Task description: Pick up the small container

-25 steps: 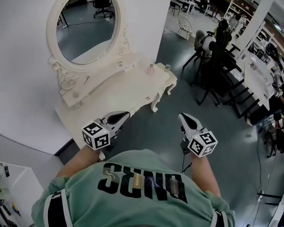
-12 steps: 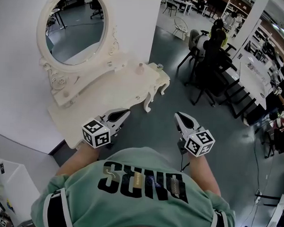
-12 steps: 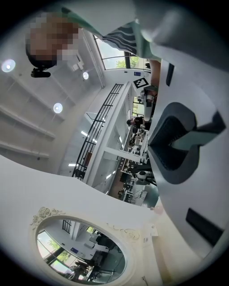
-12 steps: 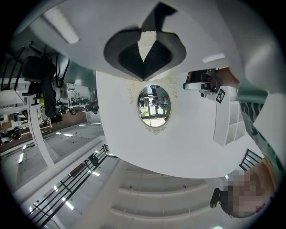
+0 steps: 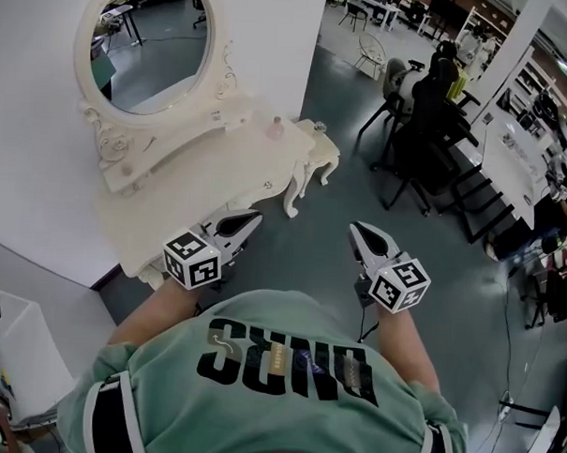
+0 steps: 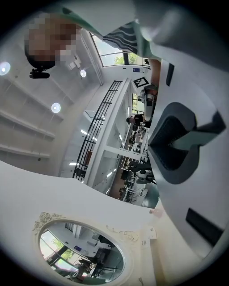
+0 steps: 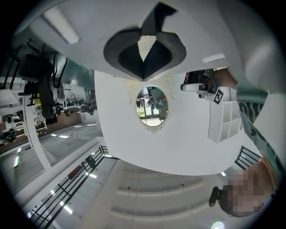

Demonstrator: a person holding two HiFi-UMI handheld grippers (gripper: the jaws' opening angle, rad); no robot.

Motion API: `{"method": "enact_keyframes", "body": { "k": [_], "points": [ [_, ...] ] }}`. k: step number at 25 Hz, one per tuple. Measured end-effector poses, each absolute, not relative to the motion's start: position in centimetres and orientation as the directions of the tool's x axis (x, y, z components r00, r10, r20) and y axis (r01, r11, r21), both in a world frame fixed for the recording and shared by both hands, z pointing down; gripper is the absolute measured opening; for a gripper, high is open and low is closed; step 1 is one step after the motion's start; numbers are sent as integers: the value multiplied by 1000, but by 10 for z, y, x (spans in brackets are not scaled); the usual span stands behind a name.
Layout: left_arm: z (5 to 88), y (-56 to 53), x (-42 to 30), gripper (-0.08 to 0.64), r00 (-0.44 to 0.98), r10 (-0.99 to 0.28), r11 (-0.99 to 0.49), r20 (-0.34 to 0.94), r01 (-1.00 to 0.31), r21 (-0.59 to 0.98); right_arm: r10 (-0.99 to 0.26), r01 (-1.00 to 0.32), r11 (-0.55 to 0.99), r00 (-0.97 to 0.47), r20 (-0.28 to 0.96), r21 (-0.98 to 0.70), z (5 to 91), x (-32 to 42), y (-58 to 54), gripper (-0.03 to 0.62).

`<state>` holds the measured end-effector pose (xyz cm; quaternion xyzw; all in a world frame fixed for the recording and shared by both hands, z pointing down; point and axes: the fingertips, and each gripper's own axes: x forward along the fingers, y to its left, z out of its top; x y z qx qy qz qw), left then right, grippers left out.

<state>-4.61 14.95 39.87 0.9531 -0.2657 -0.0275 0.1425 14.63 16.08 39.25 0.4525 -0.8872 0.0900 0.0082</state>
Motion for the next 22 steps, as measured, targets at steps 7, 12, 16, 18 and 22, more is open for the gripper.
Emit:
{"method": "enact_keyframes", "body": {
  "k": [7, 12, 16, 18, 22],
  "points": [
    [408, 138, -57, 2, 848, -529, -804, 39, -515, 298, -794, -796, 577, -599, 104, -183, 408, 140, 141, 9],
    [420, 98, -71, 2, 865, -500, -821, 29, -485, 302, -796, -803, 570, -592, 123, -176, 416, 121, 102, 9],
    [423, 38, -83, 2, 889, -458, -846, 8, -439, 302, -816, -825, 544, -563, 132, -154, 414, 105, 50, 9],
    [423, 7, -87, 2, 902, -432, -858, 5, -412, 307, -829, -838, 525, -543, 132, -148, 411, 99, 23, 9],
    [421, -47, -98, 2, 927, -376, -882, 8, -360, 305, -847, -855, 500, -516, 129, -137, 400, 81, -35, 9]
  ]
}}
